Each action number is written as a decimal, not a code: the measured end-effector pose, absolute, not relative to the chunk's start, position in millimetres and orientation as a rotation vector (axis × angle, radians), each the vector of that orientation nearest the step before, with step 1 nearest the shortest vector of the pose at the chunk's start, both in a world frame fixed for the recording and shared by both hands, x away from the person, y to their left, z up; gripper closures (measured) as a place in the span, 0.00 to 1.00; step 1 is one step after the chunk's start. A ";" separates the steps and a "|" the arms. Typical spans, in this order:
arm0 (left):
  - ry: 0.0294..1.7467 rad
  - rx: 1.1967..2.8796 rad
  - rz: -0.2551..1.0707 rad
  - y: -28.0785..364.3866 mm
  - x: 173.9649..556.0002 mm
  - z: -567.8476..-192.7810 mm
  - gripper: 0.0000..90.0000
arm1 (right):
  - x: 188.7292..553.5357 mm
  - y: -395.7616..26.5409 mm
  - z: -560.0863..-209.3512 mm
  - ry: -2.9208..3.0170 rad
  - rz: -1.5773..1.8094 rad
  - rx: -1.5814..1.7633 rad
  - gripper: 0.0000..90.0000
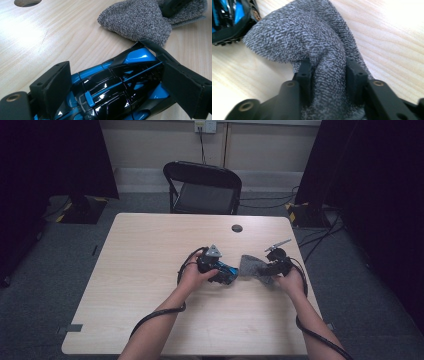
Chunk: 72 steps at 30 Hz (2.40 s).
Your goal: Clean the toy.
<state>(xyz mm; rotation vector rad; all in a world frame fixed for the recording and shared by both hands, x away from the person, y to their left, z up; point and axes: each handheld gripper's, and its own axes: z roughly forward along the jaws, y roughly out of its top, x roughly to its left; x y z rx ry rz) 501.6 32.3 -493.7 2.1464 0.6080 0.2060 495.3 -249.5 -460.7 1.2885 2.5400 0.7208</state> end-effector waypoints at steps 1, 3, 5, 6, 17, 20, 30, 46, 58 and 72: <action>0.608 2.146 0.206 32.3 501.5 -493.7 0.10 | 494.6 -249.9 -460.0 2.540 0.735 1.292 0.58; 0.608 2.146 0.205 32.3 501.6 -493.7 0.10 | 492.5 -251.0 -457.9 2.537 0.767 1.300 0.55; 0.609 2.147 0.203 31.9 501.8 -493.4 0.10 | 490.4 -252.5 -454.7 2.515 0.777 1.289 0.50; 0.609 2.150 0.202 31.8 502.0 -493.1 0.10 | 489.4 -253.3 -453.0 2.511 0.787 1.292 0.49; 0.600 2.194 0.185 31.6 505.3 -488.8 0.12 | 486.1 -264.2 -460.2 2.514 0.763 1.283 0.50; 0.596 2.204 0.183 31.5 506.3 -487.0 0.14 | 485.3 -263.8 -466.2 2.526 0.768 1.288 0.56; 0.579 2.209 0.195 43.9 500.8 -469.9 0.18 | 484.2 -261.7 -472.1 2.504 0.766 1.324 0.76; 0.638 2.230 0.159 65.4 495.4 -481.3 0.17 | 497.8 -251.2 -457.3 2.459 0.778 1.384 0.84; 0.651 2.195 0.145 71.1 495.5 -484.9 0.16 | 537.2 -189.7 -443.1 2.457 0.808 1.296 0.84; 0.649 2.169 0.167 64.5 499.5 -485.9 0.16 | 560.6 -131.8 -462.5 2.507 0.671 1.244 0.84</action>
